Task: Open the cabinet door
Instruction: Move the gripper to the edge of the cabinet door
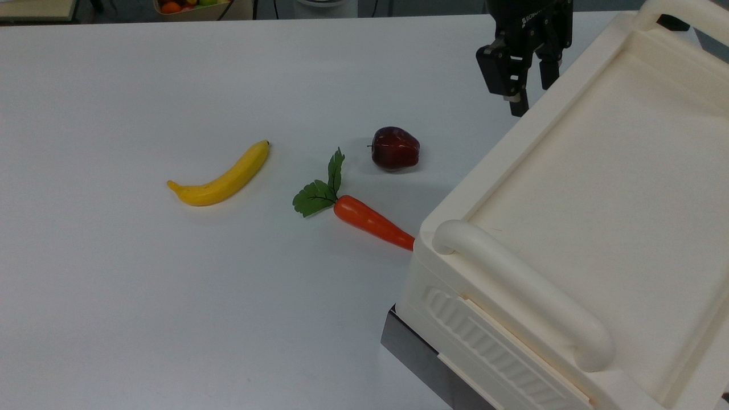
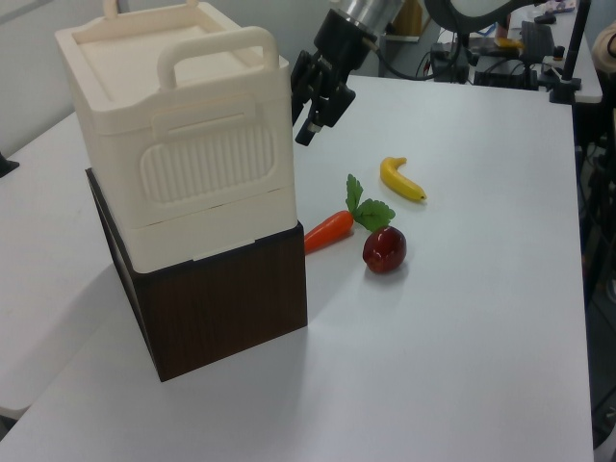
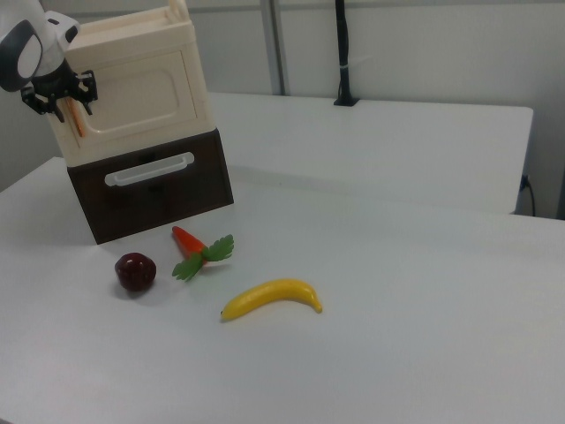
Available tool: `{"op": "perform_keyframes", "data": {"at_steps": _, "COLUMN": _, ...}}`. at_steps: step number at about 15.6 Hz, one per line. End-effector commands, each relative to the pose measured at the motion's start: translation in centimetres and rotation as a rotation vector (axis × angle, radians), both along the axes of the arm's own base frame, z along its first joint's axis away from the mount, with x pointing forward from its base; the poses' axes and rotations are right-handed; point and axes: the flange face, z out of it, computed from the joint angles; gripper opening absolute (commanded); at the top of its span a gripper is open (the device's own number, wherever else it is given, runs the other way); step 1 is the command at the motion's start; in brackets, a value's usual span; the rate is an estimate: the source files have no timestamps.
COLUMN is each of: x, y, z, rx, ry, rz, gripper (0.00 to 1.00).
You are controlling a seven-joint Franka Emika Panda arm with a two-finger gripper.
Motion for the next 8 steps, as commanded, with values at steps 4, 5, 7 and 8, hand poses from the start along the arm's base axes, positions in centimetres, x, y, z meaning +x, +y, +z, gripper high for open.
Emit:
{"op": "perform_keyframes", "data": {"at_steps": 4, "x": -0.30, "y": 1.55, "z": 0.35, "rx": 0.024, "ry": -0.015, "rz": 0.033, "gripper": 0.22}}
{"op": "perform_keyframes", "data": {"at_steps": 5, "x": -0.26, "y": 1.46, "z": 0.35, "rx": 0.025, "ry": -0.014, "rz": 0.030, "gripper": 0.20}}
{"op": "perform_keyframes", "data": {"at_steps": 7, "x": -0.26, "y": 1.46, "z": 0.35, "rx": 0.028, "ry": -0.013, "rz": 0.030, "gripper": 0.14}}
{"op": "perform_keyframes", "data": {"at_steps": 8, "x": -0.21, "y": 1.37, "z": 0.27, "rx": 0.030, "ry": -0.009, "rz": 0.023, "gripper": 0.14}}
